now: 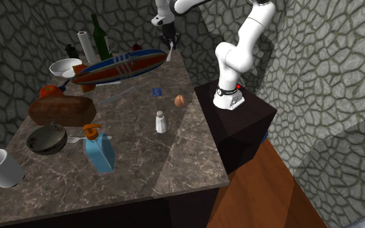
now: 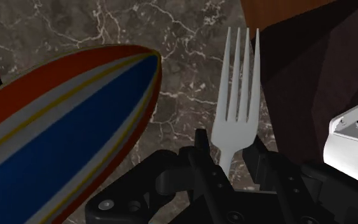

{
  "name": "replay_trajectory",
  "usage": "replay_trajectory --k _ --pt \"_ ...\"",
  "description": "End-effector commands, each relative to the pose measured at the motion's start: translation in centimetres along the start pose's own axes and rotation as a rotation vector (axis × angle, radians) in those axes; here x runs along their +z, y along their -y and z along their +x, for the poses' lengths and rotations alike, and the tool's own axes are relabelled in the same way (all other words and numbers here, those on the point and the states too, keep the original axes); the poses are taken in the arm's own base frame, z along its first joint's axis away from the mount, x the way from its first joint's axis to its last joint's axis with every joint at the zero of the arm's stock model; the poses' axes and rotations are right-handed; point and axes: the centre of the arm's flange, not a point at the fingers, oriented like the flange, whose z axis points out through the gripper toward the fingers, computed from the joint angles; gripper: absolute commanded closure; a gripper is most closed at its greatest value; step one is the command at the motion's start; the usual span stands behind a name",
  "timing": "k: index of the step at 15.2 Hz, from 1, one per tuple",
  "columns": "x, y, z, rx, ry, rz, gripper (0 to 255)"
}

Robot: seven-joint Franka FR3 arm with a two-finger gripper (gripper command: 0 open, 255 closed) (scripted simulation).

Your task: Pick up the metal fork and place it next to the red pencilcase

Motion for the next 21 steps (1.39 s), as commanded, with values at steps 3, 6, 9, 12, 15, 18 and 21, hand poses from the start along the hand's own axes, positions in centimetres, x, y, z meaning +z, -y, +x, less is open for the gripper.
replay_trajectory --k 3,6,9,12,15,18,21 --pt "0.2 -1.9 -5.2 -0.001 0.001 0.0 255" --pt "0.5 -3.2 -8.9 -0.001 0.001 0.0 255" --pt "0.8 -4.5 -12.6 -0.001 0.001 0.0 255" --pt "1.1 -5.8 -16.3 -0.001 0.001 0.0 255" --pt "1.8 -6.6 -18.2 -0.001 0.001 0.0 255" --pt "3.3 -6.7 -18.0 -0.001 0.001 0.0 255" --pt "4.9 -6.9 -17.8 -0.001 0.001 0.0 255"
